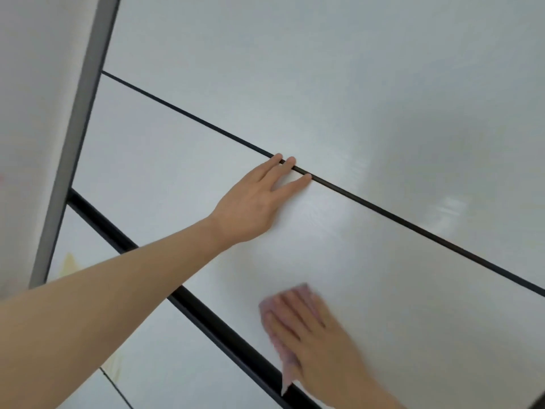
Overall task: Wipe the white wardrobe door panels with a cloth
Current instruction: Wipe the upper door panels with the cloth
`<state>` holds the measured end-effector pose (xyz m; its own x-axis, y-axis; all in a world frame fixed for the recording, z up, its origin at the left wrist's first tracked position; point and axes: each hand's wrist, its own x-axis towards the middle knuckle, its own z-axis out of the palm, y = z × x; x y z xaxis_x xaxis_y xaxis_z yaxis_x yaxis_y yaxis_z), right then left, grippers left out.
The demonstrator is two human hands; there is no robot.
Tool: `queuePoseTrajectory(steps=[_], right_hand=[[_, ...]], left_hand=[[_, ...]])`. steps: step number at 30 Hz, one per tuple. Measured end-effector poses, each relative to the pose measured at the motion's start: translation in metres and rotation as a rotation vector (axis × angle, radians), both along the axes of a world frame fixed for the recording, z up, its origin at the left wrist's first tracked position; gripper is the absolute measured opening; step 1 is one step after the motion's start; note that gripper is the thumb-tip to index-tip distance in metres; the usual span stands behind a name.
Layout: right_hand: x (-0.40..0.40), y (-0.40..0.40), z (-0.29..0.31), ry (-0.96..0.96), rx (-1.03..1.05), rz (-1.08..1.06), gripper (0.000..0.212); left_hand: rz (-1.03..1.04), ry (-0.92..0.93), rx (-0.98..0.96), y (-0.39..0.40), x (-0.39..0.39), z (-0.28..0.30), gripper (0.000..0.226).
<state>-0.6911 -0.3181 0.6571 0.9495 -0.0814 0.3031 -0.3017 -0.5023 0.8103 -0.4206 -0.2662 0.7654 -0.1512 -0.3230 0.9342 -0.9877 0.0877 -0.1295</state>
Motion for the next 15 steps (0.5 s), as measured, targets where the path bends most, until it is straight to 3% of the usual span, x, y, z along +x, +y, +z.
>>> queuePoseTrajectory(steps=[2,5,7,10,11,13,15], right_hand=[[0.008,0.002,-0.036,0.121,0.013,0.003,0.06],[0.015,0.009,0.001,0.152,0.042,0.026,0.065],[0.013,0.008,0.062,-0.05,-0.072,0.047,0.073],[-0.009,0.005,0.166,-0.562,-0.188,-0.059,0.068],[-0.012,0.001,0.183,-0.626,-0.195,-0.098,0.068],[0.004,0.004,0.164,-0.559,-0.173,-0.117,0.069],[0.029,0.007,0.091,-0.329,-0.097,-0.039,0.07]], left_hand=[[0.003,0.035,0.041,0.003,0.004,-0.005,0.078],[-0.01,0.08,0.101,0.009,0.01,-0.007,0.081],[-0.022,0.1,0.14,0.012,0.015,-0.005,0.078],[-0.05,0.1,0.145,0.014,0.025,-0.005,0.071],[-0.067,0.1,0.138,0.012,0.029,-0.006,0.072],[-0.098,0.097,0.132,0.01,0.037,-0.01,0.072],[-0.113,0.074,0.145,0.007,0.045,-0.015,0.074]])
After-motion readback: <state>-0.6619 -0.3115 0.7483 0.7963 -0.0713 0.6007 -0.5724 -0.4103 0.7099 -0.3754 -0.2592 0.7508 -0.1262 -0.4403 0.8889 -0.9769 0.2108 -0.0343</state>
